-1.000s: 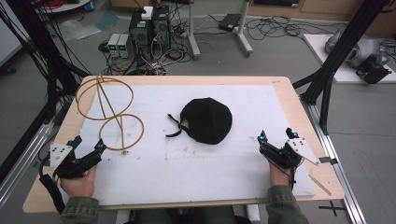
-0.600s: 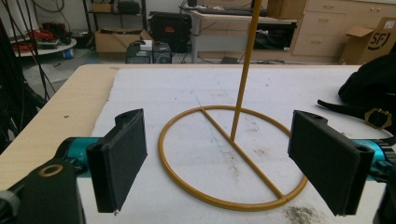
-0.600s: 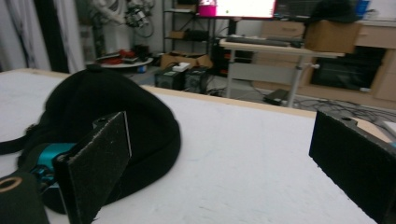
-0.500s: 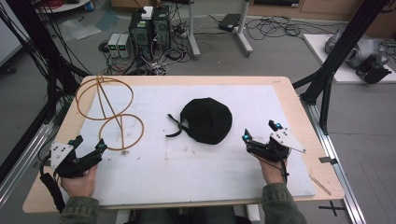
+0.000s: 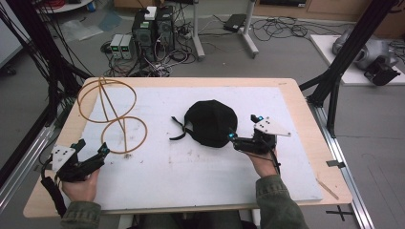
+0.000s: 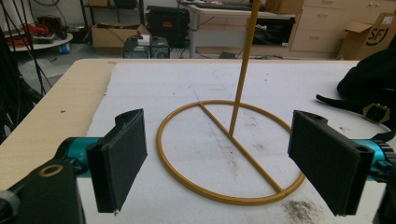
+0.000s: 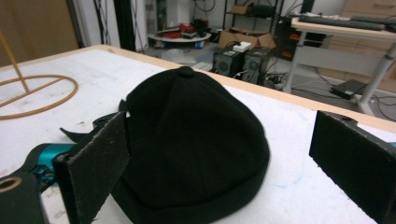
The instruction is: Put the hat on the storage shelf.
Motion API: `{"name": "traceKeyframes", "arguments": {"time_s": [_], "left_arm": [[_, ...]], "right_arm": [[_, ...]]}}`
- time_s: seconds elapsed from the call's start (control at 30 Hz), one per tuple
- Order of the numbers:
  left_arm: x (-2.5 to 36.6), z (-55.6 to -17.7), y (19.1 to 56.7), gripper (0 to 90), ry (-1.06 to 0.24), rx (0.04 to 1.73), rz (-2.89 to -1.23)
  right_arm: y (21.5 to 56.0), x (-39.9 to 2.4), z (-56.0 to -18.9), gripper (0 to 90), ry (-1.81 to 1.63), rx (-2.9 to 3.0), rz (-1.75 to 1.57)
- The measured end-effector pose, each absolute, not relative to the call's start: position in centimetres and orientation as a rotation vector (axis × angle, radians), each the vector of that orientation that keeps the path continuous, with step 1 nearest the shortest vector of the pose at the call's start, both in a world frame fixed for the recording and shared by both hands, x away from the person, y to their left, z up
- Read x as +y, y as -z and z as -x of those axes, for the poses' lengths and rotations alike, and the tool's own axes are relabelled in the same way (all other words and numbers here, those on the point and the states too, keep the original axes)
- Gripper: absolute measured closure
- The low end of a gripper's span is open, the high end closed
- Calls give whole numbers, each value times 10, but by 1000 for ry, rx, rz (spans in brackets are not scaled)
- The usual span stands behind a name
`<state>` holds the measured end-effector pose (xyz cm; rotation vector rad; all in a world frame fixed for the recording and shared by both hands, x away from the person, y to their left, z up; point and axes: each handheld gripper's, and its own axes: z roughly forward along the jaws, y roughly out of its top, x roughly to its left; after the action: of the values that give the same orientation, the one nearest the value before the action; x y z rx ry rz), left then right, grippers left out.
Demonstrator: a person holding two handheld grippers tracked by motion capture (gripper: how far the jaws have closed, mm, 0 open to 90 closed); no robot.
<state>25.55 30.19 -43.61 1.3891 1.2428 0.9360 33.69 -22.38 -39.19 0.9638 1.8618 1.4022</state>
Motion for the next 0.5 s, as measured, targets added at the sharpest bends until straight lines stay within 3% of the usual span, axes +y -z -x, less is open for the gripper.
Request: {"name": "traceKeyframes", "arguments": {"time_s": [0.5], "left_arm": [[306,-255,436,198,-928,1255,-1378]], "right_arm": [[385,-187,-356,45,-1290,1998,-948]]}}
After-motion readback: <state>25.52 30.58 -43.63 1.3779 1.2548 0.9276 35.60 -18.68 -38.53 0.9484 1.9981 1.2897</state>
